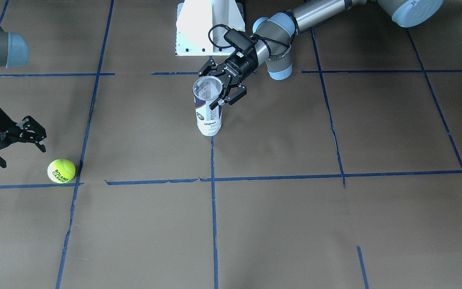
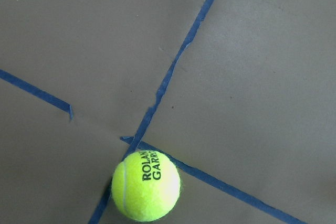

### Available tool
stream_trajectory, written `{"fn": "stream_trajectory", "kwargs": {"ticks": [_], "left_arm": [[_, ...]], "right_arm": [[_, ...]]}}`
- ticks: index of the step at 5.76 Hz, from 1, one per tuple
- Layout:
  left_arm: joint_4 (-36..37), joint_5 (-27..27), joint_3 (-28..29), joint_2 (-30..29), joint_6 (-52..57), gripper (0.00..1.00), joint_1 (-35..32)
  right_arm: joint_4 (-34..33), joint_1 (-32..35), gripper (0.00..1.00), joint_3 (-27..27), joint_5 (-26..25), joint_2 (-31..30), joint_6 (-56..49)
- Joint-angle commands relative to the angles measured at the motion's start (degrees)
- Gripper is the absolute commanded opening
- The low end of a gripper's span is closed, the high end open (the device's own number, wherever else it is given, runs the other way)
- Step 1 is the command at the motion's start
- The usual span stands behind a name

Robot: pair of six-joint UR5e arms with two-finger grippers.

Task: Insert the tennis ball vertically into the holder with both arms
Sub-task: 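Hold the tube with the left gripper while the right reaches a ball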

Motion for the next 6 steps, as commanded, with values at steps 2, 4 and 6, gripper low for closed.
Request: {"fn": "stream_trajectory", "kwargs": {"ticks": [2,4,6], "left_arm": [[-0.03,-0.07,-0.13,-0.54,-0.13,0.92,0.08],[-0.03,-0.07,-0.22,-0.63,-0.13,0.96,0.08],[-0.03,-0.07,-0.31,-0.71,-0.31,0.97,0.08]], "right_arm": [[-0.05,-0.58,1.0,-0.15,0.02,0.06,0.08],[0.04,-2.85,1.0,-4.25,0.02,2.93,0.07],[0.13,-5.4,1.0,-8.92,-0.33,5.06,-0.1]]}}
